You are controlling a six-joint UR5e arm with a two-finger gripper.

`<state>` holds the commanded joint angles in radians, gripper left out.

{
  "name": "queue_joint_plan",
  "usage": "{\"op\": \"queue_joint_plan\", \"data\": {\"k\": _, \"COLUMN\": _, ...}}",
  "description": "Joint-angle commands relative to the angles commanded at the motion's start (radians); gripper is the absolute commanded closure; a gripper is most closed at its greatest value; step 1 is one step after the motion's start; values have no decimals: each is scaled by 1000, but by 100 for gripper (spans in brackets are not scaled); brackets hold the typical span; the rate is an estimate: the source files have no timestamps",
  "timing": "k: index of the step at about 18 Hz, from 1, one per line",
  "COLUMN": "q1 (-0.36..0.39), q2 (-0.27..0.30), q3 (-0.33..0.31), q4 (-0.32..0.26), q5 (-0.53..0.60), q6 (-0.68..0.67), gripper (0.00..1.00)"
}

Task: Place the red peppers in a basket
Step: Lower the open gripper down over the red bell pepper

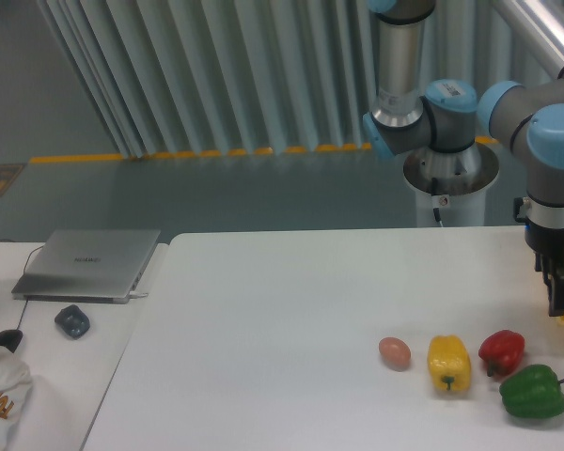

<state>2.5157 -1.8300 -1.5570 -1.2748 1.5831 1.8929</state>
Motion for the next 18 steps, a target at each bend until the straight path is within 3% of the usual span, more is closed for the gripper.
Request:
{"op": "queue_joint_plan", "data": {"k": 2, "q1": 0, "q2": 0, "q3": -2, "q4": 0, "q5": -6, "q6": -3, "gripper": 0}}
{"op": "queue_joint_plan", "data": {"k": 6, "q1": -28, "q2": -2, "q3": -15, "q4": 0, "q5": -9, "q6": -141, "gripper": 0}}
{"op": "queue_joint_plan", "data": {"k": 14, "q1": -2, "q2": 2, "q3": -91, "q4": 44, "q5": -110, "q6": -156, "gripper": 0}}
{"op": "queue_joint_plan", "data": {"k": 18, "q1": -26, "q2": 0, "q3": -77, "q4": 71, "q5": -112, "q6": -333, "gripper": 0}}
